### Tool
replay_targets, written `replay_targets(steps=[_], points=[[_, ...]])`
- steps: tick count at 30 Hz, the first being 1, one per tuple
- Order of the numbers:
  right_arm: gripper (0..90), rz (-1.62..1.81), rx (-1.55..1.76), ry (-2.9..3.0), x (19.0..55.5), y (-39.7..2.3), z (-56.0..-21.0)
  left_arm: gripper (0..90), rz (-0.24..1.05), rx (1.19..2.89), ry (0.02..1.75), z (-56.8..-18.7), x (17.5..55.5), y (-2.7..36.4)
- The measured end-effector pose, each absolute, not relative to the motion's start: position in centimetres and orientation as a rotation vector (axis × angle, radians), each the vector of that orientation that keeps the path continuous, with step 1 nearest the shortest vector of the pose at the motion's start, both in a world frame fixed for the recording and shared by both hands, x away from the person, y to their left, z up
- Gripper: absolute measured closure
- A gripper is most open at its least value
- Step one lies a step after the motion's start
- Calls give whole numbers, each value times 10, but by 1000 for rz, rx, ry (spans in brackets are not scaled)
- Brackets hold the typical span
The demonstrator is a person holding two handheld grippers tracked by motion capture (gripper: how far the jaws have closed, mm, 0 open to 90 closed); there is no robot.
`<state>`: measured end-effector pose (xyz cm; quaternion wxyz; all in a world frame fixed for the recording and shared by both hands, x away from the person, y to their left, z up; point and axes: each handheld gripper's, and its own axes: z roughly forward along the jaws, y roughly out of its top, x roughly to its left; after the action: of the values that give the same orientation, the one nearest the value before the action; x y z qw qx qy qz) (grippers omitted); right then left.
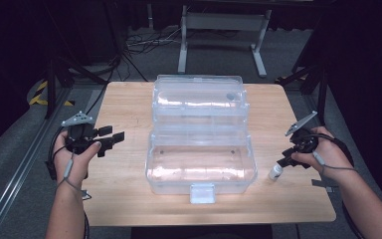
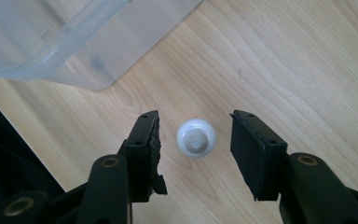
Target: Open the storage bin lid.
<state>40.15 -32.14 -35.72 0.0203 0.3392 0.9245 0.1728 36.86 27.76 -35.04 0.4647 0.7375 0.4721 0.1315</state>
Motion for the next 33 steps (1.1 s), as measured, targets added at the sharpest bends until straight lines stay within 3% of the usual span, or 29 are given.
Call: replay_targets(steps=[19, 33], points=[[539, 353, 1004, 2940, 404, -310, -381, 409, 314, 1820, 1157, -352, 370, 276], [636, 248, 953, 2967, 405, -306, -394, 408, 311, 1818, 1161, -352, 370, 277]])
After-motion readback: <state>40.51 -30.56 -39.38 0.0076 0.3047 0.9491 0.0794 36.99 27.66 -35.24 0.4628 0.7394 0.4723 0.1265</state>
